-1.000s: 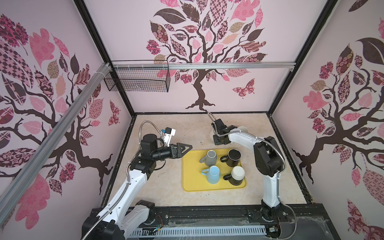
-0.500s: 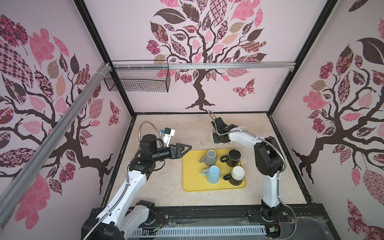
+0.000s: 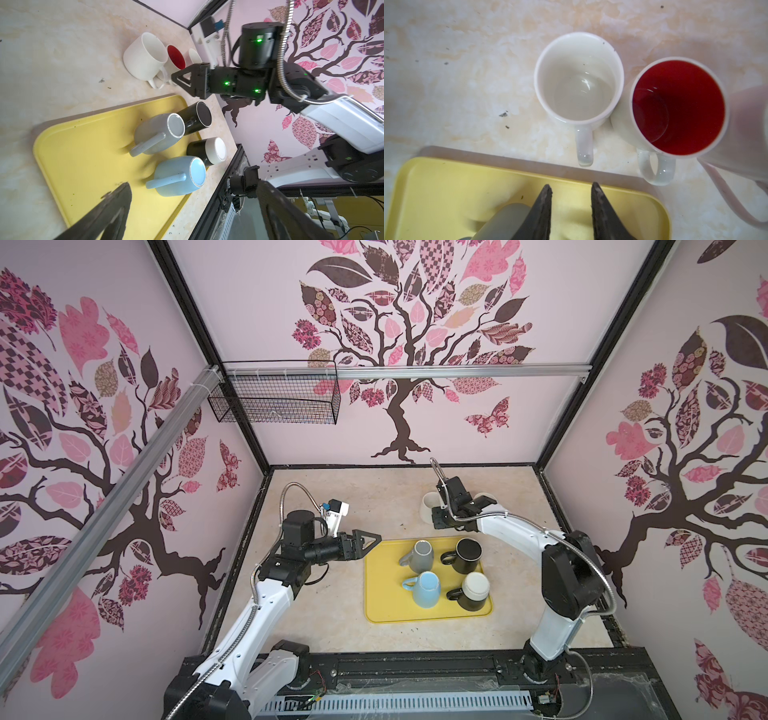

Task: Turn the mug right side up
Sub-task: Place the mug at the top-center of the table.

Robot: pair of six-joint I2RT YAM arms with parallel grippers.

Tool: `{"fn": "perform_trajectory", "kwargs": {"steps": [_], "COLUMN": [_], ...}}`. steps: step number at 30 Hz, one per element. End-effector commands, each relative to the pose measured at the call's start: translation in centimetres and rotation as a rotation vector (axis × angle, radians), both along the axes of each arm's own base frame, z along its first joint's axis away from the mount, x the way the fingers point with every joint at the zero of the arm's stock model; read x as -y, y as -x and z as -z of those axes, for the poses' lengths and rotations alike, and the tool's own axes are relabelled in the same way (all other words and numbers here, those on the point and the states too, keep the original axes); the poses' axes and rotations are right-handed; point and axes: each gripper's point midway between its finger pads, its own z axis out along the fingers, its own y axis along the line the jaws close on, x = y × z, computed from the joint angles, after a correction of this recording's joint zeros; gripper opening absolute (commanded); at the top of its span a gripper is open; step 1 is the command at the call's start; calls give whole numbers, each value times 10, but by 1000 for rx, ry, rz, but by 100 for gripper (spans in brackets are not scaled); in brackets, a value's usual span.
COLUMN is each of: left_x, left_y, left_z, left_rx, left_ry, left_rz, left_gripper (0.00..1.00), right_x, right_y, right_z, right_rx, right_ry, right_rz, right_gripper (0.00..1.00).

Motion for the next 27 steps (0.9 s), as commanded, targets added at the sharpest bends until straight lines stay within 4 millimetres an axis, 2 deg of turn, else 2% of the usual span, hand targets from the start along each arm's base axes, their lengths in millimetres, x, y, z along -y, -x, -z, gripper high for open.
{"fn": "perform_trajectory", "kwargs": {"steps": [1,3,7,11,15,20,24,27], "left_x": [-5,-6,-9,-17,-19,-8,0,5], "left_y": [-11,-15,-28,-50,-76,-95,-85,-74], "left_z": [-15,-15,-28,-41,-42,-24,7,20], "left_rx": [70,73,117,191,181,133,95,101], "left_ry": [-53,-99,-189,-369,-487,-532,-552,-546], "left_rz": [-23,-32,-78,-145,-166,-96,-28,3], "left_gripper": [97,97,97,97,97,97,96,94], "right_x": [-30,-44,-63,-67,-70,-65,-61,-53], "right_y": [8,17,26,24,26,30,37,42], "right_z": [-46,-55,-68,-71,-65,-57,-61,-62], "right_rx": [105,123,152,168,159,156,163,190], "right_ry": [-97,-123,-183,-197,-213,-206,-210,-217], "right_rz": [-73,-112,-161,-169,-180,-174,-176,-154], "right_gripper": [35,35,35,35,35,35,37,37]}}
